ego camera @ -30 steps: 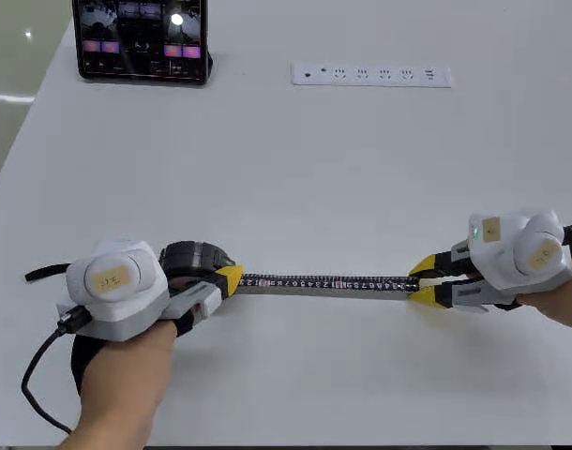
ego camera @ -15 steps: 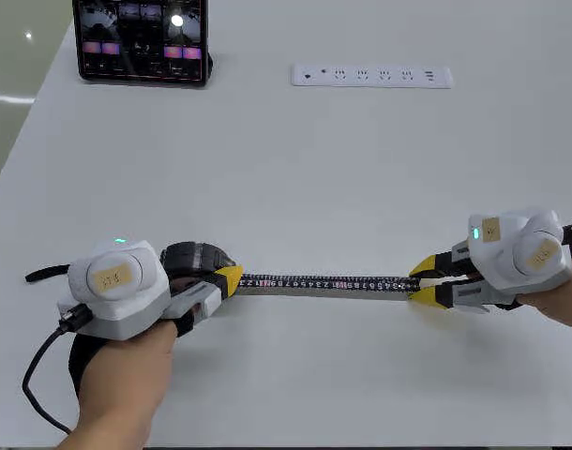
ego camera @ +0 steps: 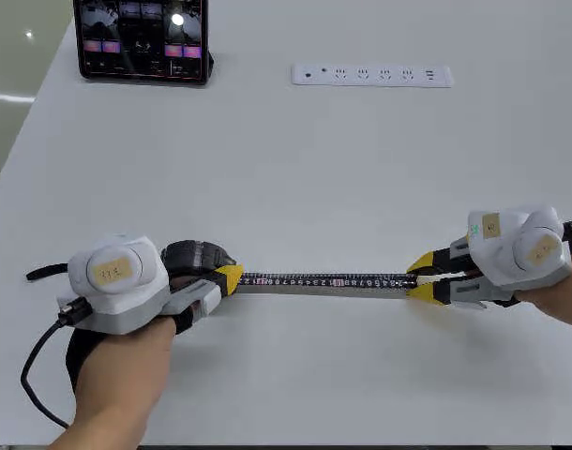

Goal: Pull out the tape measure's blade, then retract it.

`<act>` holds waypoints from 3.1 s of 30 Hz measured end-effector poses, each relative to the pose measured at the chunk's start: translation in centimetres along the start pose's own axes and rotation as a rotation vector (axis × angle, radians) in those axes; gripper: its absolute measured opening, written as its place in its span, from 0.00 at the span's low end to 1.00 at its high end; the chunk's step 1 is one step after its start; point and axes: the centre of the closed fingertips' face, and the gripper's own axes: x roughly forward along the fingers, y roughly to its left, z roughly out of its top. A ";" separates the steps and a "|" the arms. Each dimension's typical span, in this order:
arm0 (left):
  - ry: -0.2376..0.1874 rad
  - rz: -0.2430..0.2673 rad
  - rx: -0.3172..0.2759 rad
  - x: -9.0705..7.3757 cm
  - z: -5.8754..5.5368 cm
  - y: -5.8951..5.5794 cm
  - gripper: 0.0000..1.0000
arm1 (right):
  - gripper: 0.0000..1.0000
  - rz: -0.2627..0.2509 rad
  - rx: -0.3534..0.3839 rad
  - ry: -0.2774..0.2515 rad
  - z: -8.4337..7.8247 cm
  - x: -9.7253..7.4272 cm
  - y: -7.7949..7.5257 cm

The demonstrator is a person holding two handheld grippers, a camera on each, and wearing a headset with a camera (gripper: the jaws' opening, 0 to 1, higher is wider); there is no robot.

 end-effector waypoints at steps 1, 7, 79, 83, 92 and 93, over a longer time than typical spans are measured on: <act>0.002 -0.001 -0.002 0.0 0.0 0.0 0.58 | 0.10 0.001 -0.004 0.001 0.1 0.2 0.0; 0.003 -0.007 0.001 0.0 0.0 0.0 0.58 | 0.10 0.013 -0.008 -0.011 0.9 0.7 0.2; -0.001 -0.058 -0.017 -0.3 0.0 0.1 0.58 | 0.11 0.099 0.018 -0.137 8.1 7.0 1.2; -0.004 -0.061 -0.019 -0.2 0.0 0.1 0.58 | 0.11 0.103 0.020 -0.146 8.5 7.3 1.2; -0.002 -0.067 -0.020 -0.3 0.0 0.1 0.58 | 0.11 0.122 0.023 -0.164 9.8 8.3 1.5; -0.002 -0.067 -0.020 -0.3 0.0 0.1 0.58 | 0.11 0.124 0.022 -0.165 10.0 8.4 1.5</act>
